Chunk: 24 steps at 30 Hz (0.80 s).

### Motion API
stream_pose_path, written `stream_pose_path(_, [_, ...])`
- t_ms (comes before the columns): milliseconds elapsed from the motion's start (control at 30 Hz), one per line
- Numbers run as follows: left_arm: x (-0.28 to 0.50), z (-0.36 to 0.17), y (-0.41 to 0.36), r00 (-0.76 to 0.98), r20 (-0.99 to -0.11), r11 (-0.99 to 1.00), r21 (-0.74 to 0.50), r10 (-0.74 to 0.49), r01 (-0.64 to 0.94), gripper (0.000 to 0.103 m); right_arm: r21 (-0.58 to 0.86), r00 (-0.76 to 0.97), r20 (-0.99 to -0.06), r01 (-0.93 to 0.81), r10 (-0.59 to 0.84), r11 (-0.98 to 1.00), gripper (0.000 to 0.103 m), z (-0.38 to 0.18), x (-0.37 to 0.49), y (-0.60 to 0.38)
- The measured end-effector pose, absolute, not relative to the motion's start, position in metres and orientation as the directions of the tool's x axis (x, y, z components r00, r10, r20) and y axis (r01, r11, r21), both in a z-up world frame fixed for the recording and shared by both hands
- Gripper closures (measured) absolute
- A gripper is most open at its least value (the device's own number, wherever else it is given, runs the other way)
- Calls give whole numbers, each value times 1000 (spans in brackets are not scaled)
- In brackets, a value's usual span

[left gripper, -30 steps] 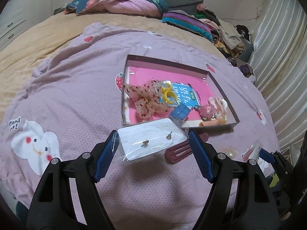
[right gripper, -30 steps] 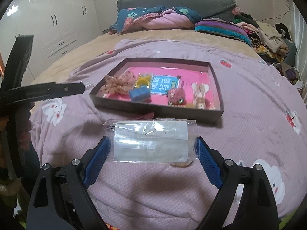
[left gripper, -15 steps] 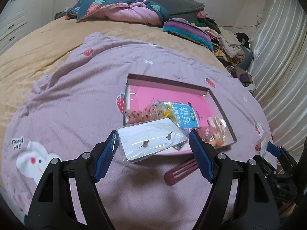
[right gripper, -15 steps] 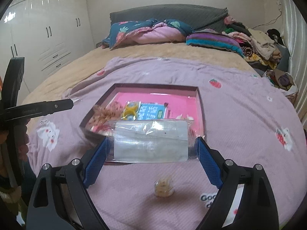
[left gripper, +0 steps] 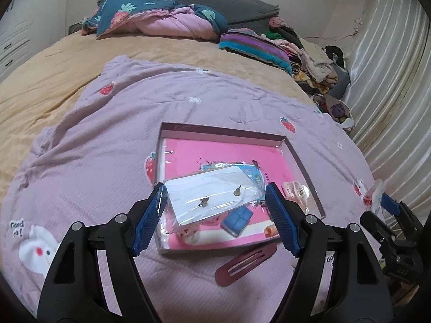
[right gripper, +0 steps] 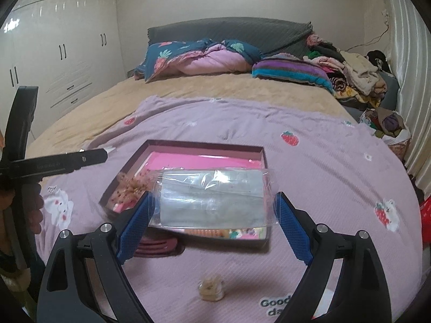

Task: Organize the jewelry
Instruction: 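Carry the earring card and clear bag over the grey box with both tools, then lower and open both tools to release the card and bag in the box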

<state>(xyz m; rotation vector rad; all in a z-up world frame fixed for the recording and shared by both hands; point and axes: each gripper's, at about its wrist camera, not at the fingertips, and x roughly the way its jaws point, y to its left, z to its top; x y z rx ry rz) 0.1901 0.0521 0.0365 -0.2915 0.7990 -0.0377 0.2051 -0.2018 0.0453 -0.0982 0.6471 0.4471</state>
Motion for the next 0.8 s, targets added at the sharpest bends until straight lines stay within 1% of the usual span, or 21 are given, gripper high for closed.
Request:
stream_pose_path(167, [202,32,46,695,-705,962,-263,-141,-72,36,44,724,-594,-405,350,913,14,49,218,-209])
stream_pose_path(433, [217,15,43,668,-733,968,-236,-125,-78,36,26,729,-608,-376,313,926,14,42,246,-217])
stream_pose_path(800, [227,-13,43,624,-775,976,-198,-100,-89,36,22,694,-660,-365,287,931,14,15,283,-210])
